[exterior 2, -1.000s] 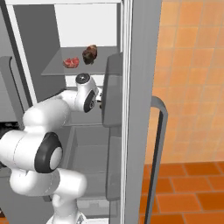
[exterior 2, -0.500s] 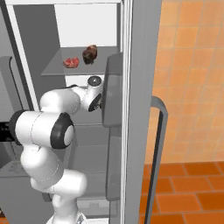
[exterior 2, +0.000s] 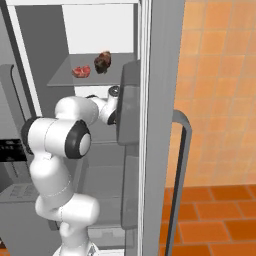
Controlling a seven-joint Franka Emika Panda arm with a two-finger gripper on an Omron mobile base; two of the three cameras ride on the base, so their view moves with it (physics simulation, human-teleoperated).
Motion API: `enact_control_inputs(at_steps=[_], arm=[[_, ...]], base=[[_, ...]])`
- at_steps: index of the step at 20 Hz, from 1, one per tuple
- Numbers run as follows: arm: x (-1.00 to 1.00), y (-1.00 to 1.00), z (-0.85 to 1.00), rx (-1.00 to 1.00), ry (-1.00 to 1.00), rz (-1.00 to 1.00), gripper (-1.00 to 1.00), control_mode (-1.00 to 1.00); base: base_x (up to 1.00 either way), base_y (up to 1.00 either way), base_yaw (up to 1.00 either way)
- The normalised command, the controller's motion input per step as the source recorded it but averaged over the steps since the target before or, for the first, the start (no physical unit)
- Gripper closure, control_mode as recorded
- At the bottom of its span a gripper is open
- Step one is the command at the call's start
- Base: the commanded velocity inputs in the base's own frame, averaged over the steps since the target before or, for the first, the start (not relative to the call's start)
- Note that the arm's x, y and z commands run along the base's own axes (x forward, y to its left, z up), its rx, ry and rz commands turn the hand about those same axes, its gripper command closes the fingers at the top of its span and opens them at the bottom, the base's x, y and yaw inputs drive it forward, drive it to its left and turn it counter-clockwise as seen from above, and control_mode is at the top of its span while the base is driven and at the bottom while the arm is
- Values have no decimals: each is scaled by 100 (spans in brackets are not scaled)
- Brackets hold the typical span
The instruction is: Place one mushroom and one steak in each tupperware on the nearby counter, to pack two identical lunches.
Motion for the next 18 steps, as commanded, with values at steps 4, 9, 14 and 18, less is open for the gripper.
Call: enact_control_inputs(at_steps=[4,9,14,18], arm=[[24,0,-11,0,0,0,-100,-100],[29,0,-33,0,0,0,-100,-100],[22,0,-27,0,0,0,-100,-100],[0,0,-1,0,7,0,-100,-100]], base=[[0,0,0],[0,0,0],[0,0,0],[0,0,0]])
